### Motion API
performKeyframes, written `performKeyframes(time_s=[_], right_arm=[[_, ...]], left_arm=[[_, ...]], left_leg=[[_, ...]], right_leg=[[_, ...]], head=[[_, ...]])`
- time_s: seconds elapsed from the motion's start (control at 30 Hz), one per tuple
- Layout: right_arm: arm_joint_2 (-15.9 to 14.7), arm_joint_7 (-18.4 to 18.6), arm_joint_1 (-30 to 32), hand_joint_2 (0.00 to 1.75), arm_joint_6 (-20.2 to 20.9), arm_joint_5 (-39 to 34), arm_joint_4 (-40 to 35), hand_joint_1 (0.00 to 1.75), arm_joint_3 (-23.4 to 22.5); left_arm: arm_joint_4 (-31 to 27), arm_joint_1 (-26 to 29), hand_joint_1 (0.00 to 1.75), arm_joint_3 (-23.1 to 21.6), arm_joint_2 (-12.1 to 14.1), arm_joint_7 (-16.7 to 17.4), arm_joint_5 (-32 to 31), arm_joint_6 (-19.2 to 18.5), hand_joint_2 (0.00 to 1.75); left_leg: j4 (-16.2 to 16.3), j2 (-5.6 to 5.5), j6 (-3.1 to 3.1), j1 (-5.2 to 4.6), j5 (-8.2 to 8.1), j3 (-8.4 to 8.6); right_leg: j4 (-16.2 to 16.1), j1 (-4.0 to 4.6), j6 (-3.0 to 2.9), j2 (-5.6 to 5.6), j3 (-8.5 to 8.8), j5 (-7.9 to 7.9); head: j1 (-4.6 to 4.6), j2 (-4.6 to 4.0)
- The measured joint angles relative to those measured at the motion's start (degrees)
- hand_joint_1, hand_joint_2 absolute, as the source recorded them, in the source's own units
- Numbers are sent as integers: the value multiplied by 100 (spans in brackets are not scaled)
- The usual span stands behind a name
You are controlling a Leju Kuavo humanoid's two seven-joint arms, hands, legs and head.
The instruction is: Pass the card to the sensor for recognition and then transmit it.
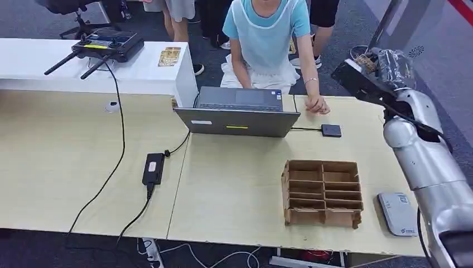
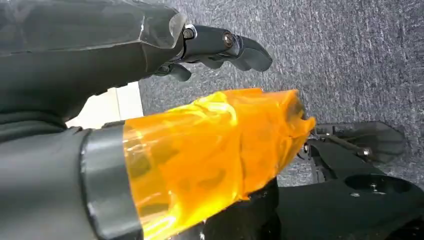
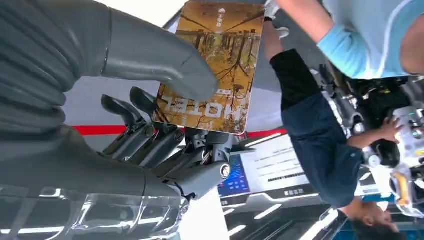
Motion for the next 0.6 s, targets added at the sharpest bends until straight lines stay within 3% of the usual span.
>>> performKeyframes(time_s=[0.37,0.6], right_arm=[[573,265,-506,175,-105,933,623,175,699],[1051,286,-638,175,-210,1080,905,175,1005]], left_arm=[[35,-3,0,-96,11,11,-241,-68,0],[44,-3,0,-208,13,13,-422,-114,0]], left_leg=[[0,3,0,0,0,-1],[0,-1,-5,1,3,0]], right_leg=[[0,0,0,3,0,0],[1,5,0,0,-1,0]], head=[[0,2],[0,2]])
